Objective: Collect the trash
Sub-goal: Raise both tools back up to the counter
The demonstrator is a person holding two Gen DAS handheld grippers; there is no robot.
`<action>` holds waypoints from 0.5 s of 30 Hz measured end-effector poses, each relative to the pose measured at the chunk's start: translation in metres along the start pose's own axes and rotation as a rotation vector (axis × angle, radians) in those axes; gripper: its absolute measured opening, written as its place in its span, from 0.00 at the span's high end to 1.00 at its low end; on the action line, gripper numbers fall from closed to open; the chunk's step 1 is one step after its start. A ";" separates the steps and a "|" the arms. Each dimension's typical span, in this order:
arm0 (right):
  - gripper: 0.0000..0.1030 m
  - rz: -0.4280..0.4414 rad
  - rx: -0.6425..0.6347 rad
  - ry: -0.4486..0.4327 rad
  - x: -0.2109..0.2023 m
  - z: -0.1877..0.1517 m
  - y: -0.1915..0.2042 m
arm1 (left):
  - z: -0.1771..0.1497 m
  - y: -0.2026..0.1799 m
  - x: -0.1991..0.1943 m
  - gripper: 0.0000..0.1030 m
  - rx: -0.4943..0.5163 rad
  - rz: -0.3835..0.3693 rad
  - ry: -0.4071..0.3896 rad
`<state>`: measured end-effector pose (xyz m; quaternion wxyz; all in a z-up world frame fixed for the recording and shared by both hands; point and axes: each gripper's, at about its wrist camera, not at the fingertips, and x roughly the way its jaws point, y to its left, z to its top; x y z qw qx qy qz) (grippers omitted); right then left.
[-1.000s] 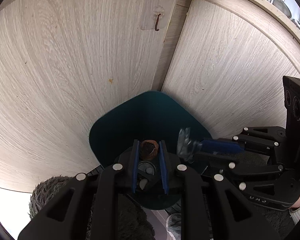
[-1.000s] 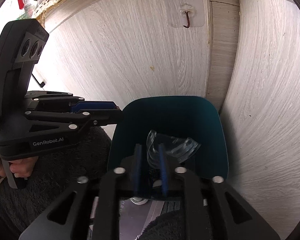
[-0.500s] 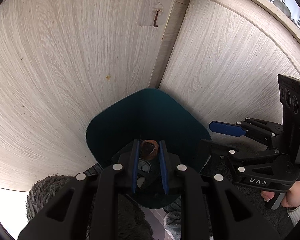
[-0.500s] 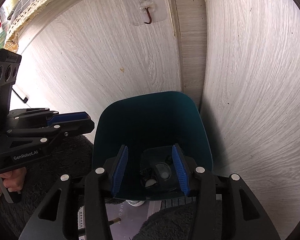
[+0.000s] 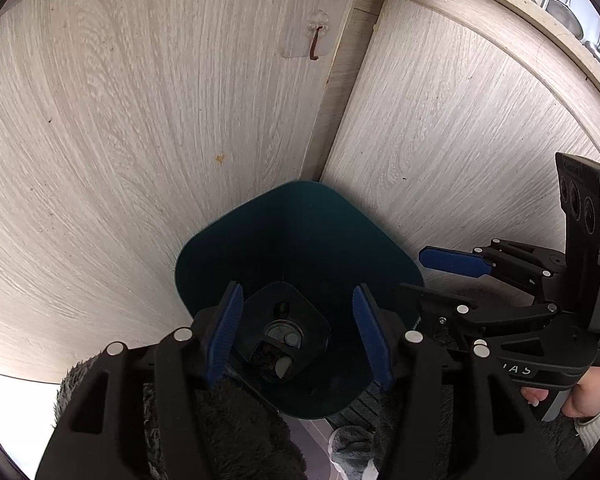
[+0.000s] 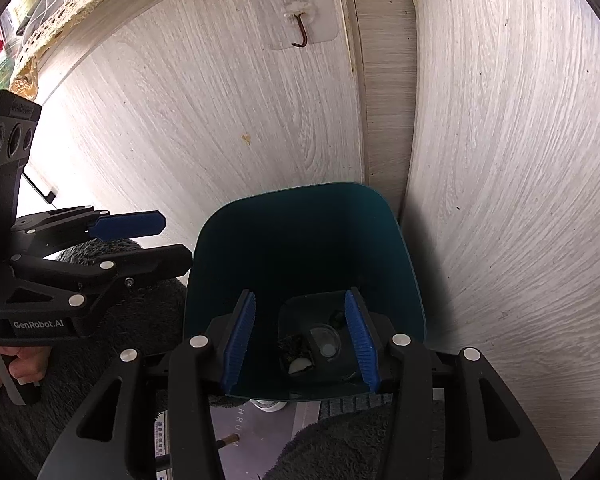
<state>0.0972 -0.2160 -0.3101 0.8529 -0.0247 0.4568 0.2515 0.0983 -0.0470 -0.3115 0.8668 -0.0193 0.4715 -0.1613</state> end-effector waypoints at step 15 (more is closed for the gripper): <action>0.54 -0.009 -0.039 -0.040 -0.016 0.007 0.008 | -0.002 -0.002 -0.024 0.44 -0.016 -0.007 -0.065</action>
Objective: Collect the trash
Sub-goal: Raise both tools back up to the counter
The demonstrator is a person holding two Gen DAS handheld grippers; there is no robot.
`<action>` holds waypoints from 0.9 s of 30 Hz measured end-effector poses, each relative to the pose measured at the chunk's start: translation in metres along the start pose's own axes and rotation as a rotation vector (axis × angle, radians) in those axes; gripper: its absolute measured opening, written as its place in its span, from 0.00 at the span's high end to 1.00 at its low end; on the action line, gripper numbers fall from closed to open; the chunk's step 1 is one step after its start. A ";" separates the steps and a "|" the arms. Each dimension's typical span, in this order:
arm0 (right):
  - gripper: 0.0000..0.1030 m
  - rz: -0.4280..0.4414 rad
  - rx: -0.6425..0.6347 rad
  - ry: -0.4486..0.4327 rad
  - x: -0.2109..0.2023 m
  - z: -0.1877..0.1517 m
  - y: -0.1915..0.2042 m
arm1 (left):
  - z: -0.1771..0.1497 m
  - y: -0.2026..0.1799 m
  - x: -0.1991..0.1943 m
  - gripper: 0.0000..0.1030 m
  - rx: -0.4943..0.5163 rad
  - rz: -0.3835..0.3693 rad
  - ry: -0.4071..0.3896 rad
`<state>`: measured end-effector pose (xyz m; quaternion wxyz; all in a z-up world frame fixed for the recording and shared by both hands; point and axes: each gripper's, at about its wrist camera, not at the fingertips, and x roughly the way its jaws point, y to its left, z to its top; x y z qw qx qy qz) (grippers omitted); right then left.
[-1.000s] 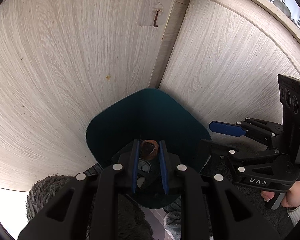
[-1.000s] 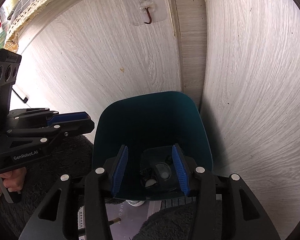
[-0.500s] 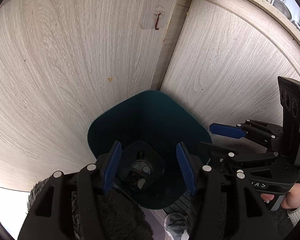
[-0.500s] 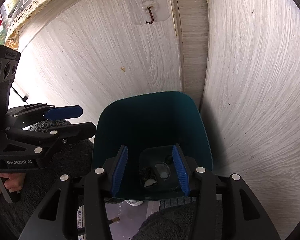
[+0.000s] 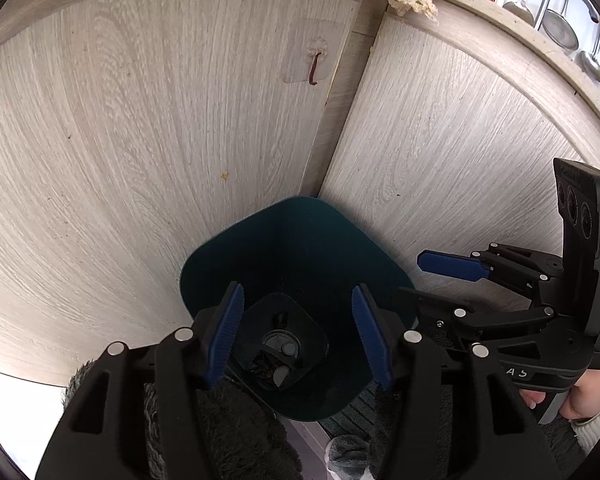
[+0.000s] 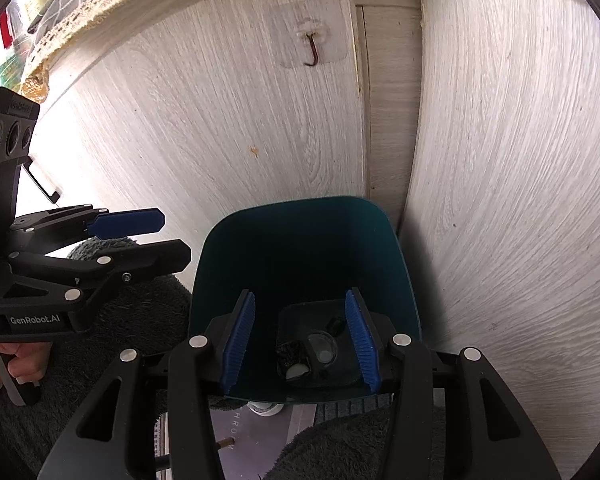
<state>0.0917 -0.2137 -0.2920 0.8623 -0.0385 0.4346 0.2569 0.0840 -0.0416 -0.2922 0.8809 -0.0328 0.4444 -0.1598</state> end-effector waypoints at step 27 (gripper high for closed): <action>0.54 0.072 -0.134 -0.510 -0.216 0.180 0.042 | 0.137 -0.004 -0.246 0.46 0.028 0.153 -0.498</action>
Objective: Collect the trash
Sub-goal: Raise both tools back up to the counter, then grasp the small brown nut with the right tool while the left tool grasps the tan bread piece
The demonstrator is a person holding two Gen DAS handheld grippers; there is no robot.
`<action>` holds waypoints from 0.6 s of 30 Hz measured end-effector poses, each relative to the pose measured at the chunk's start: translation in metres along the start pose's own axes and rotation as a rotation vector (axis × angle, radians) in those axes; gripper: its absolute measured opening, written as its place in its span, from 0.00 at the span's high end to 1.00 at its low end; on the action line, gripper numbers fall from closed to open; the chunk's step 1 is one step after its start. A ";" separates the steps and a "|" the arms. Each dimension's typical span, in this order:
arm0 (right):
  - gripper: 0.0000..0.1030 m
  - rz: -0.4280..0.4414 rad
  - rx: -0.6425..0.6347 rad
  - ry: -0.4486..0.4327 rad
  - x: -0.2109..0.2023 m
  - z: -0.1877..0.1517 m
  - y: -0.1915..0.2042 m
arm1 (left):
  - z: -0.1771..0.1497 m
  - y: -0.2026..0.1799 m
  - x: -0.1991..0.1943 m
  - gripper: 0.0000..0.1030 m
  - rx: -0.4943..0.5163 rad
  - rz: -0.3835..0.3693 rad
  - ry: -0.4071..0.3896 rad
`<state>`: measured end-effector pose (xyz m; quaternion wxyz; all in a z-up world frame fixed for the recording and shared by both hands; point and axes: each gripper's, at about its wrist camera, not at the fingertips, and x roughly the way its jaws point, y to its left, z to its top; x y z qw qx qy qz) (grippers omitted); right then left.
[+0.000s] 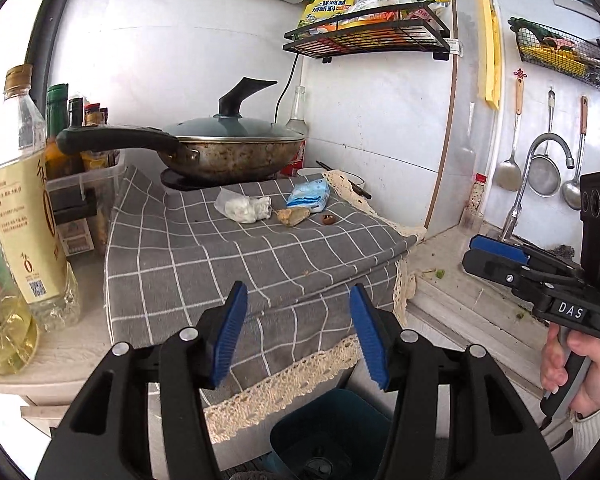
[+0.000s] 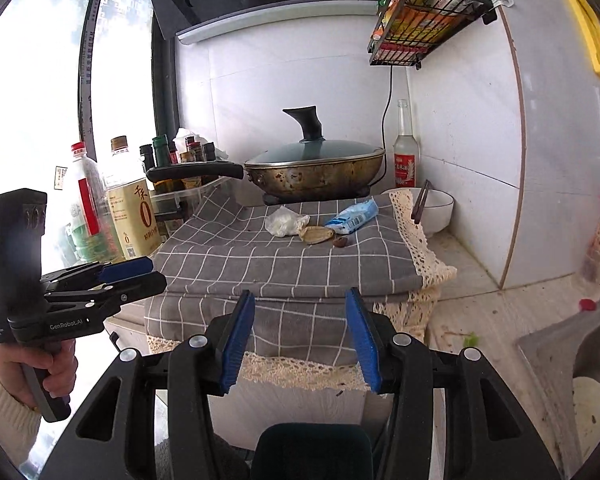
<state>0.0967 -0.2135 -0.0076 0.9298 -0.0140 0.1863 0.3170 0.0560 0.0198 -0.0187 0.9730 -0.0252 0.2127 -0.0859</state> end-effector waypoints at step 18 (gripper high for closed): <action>0.65 -0.056 -0.038 0.179 0.154 0.046 -0.021 | 0.027 0.053 0.053 0.53 -0.049 0.035 0.083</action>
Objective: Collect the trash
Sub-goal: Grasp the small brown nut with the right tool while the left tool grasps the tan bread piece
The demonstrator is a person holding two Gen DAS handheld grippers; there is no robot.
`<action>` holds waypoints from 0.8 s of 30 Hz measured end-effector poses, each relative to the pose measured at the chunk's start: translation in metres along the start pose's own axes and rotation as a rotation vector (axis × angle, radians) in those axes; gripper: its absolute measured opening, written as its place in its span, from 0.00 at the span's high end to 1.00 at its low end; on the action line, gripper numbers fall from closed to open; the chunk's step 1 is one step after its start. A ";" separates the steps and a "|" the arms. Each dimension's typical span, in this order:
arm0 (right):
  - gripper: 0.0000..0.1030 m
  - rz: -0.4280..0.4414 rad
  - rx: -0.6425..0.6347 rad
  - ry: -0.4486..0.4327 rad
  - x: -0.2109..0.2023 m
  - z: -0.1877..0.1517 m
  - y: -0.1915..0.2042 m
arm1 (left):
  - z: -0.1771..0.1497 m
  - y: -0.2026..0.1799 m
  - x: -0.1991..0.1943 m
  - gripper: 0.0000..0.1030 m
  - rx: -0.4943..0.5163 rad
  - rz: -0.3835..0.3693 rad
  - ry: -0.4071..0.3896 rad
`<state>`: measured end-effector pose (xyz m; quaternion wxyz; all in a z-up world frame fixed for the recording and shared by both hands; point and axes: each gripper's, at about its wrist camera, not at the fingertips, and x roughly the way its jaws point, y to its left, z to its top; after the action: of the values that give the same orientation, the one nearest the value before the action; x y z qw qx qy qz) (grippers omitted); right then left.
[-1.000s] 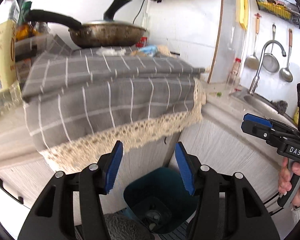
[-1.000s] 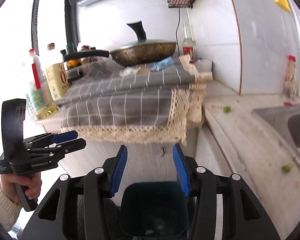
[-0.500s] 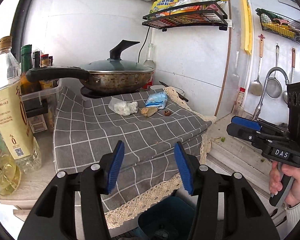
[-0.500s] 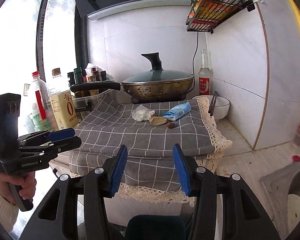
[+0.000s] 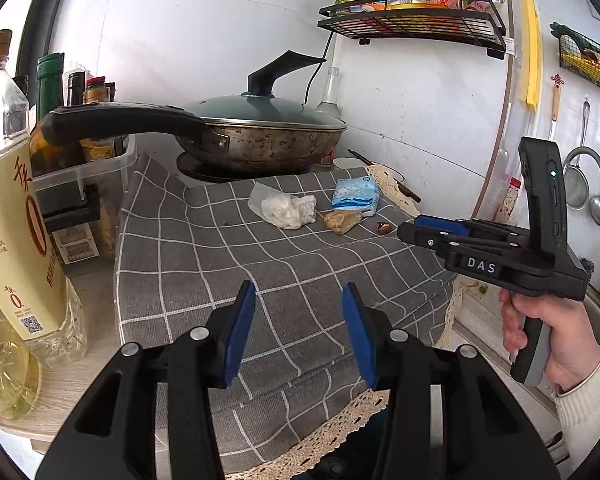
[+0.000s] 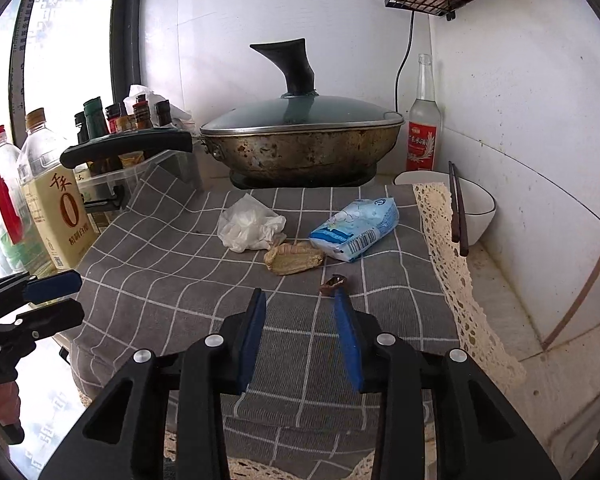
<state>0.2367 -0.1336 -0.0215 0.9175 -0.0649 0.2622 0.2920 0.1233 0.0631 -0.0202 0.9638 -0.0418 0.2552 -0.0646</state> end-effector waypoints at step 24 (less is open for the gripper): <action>0.84 0.007 0.047 -0.045 -0.013 0.010 -0.033 | 0.062 -0.040 0.103 0.43 0.074 -0.064 0.113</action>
<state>0.2512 -0.1641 -0.0070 0.9233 -0.0360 0.2485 0.2906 0.2386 0.0116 -0.0117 0.9462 -0.0105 0.3051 -0.1069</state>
